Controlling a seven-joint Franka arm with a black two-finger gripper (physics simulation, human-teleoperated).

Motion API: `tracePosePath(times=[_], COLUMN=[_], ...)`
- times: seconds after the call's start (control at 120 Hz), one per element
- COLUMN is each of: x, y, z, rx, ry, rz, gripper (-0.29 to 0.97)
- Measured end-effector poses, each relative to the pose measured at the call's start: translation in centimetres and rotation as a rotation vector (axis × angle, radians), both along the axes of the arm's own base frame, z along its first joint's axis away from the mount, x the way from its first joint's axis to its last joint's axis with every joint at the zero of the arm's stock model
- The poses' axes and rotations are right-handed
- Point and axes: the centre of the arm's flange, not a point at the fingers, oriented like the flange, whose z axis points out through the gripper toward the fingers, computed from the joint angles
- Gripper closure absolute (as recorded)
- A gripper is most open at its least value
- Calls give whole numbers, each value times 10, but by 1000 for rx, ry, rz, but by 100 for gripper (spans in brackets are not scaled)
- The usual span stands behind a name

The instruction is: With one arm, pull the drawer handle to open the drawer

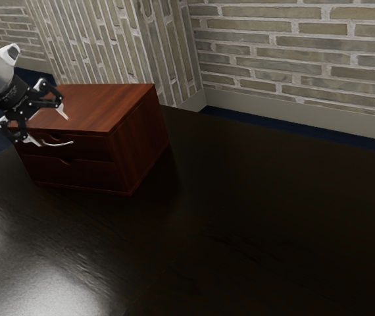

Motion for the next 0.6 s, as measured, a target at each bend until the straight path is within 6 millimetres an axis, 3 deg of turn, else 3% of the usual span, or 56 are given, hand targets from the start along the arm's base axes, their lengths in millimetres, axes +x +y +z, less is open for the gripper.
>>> tracePosePath(times=[0.325,0.5,0.6], x=[-11,-8,7], y=[48,53,40], z=[-22,-36,-43], rx=[-41,-63,-75], ry=[-42,-28,-17], rz=[175,222,218], gripper=[35,40,41])
